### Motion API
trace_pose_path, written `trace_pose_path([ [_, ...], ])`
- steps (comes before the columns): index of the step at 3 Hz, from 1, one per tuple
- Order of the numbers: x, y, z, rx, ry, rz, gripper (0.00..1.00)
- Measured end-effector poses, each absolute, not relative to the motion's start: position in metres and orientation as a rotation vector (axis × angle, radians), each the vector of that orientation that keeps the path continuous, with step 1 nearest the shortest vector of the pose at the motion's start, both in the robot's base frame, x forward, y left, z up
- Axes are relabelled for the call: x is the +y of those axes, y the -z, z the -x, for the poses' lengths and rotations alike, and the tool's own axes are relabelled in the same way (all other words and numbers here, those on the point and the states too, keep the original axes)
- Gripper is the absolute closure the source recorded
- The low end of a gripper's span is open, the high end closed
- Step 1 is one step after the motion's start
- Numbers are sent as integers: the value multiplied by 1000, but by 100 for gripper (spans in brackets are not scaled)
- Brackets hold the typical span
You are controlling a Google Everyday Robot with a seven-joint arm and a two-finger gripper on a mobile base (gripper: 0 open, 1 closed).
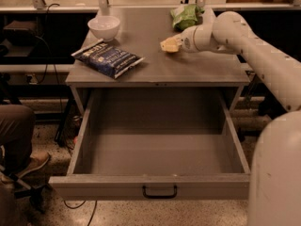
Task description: Place orange into top drawer
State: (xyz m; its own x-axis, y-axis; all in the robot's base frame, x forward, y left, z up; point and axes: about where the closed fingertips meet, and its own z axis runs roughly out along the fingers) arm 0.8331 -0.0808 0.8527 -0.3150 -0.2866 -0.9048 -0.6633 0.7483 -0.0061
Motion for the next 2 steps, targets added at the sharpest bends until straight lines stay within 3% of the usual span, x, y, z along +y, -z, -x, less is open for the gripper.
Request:
trace_pose_path([
  [2,-187,-917,-703,1885,-266,530,100],
])
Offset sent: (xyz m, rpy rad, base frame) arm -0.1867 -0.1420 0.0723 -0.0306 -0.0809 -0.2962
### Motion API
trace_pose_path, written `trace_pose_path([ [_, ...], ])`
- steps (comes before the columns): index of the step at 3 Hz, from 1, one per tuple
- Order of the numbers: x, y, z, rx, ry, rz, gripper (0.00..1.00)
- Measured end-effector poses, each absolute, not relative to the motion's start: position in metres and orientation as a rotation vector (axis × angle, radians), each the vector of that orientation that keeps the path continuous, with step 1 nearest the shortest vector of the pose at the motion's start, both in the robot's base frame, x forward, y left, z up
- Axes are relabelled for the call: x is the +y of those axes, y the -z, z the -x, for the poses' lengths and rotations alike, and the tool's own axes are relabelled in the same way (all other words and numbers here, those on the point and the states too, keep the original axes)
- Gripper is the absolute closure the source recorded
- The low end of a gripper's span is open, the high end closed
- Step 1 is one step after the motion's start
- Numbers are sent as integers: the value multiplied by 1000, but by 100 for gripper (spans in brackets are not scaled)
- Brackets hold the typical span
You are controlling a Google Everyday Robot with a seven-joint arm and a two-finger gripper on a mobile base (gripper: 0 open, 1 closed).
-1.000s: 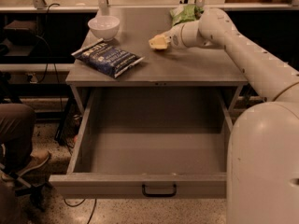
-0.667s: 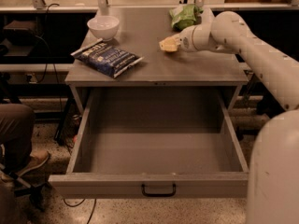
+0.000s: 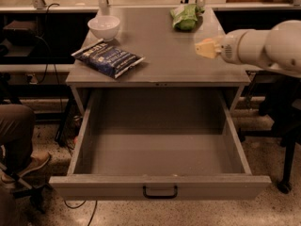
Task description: Place orange into top drawer
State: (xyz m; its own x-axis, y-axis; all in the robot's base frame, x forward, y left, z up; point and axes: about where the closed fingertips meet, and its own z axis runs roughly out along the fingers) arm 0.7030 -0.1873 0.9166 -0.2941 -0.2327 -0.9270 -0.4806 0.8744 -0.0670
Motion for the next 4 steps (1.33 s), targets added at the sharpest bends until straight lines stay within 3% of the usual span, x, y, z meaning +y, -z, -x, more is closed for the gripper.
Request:
trace_pose_path([
  [1,-208,-909,-648,1970,-236,442,100],
  [3,-200,-900,-640,1993,-251,461,100],
  [4,-190,-881,-610,2030,-270,582,100],
])
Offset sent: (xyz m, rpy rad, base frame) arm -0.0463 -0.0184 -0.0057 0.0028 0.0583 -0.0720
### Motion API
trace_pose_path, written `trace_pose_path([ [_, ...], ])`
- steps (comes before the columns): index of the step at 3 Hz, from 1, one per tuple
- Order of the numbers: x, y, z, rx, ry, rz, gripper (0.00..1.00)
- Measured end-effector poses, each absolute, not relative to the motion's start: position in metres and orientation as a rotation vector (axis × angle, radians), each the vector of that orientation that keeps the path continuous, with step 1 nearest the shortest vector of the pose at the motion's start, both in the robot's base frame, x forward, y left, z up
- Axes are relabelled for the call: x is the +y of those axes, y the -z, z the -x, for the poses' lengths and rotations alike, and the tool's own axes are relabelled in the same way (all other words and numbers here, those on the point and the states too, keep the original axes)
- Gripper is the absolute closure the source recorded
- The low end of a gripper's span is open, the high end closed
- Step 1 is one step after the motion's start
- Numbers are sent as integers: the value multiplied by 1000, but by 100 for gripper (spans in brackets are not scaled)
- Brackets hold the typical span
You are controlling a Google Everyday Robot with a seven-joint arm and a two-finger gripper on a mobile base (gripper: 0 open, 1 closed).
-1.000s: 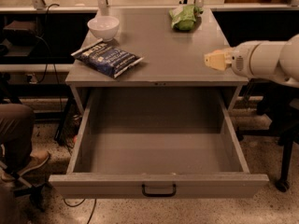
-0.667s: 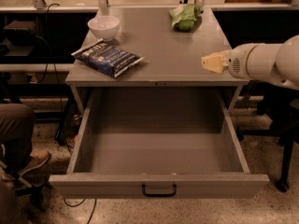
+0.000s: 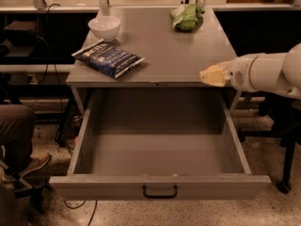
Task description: Place orange into top drawer
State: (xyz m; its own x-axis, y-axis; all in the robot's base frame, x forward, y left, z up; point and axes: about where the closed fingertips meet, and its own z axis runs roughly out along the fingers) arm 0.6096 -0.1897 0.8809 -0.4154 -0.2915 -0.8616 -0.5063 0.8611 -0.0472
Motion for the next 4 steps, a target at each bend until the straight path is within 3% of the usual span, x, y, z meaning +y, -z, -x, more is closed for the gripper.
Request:
trace_pose_path([
  [2,-151,-774,-529,2152,-280,892,100],
  [4,-138,-755,-533,2170,-320,860,100],
])
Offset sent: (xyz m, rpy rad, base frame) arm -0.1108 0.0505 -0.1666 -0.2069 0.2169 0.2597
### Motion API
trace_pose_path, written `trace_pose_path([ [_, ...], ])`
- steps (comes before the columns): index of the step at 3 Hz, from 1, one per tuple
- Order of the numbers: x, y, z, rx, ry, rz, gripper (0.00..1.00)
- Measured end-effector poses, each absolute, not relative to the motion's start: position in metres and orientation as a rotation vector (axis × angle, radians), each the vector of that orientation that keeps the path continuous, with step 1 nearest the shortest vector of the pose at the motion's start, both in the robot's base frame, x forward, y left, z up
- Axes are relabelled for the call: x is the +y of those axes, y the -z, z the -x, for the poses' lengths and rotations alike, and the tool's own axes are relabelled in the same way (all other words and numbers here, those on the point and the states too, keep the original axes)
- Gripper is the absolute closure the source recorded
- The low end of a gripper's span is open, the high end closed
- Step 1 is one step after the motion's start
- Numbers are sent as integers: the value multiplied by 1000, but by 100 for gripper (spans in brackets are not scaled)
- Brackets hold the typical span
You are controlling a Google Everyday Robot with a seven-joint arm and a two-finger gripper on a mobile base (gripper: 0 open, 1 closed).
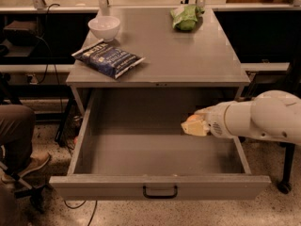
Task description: Place orange into top drawer
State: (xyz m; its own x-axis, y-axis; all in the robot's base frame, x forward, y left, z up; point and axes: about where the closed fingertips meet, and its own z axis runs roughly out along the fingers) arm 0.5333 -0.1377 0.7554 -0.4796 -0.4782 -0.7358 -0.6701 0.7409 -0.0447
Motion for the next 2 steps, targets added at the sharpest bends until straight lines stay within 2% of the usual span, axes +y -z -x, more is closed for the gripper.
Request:
trace_pose_path([
  [2,-54,-705,-561,2129,-502,884,100],
])
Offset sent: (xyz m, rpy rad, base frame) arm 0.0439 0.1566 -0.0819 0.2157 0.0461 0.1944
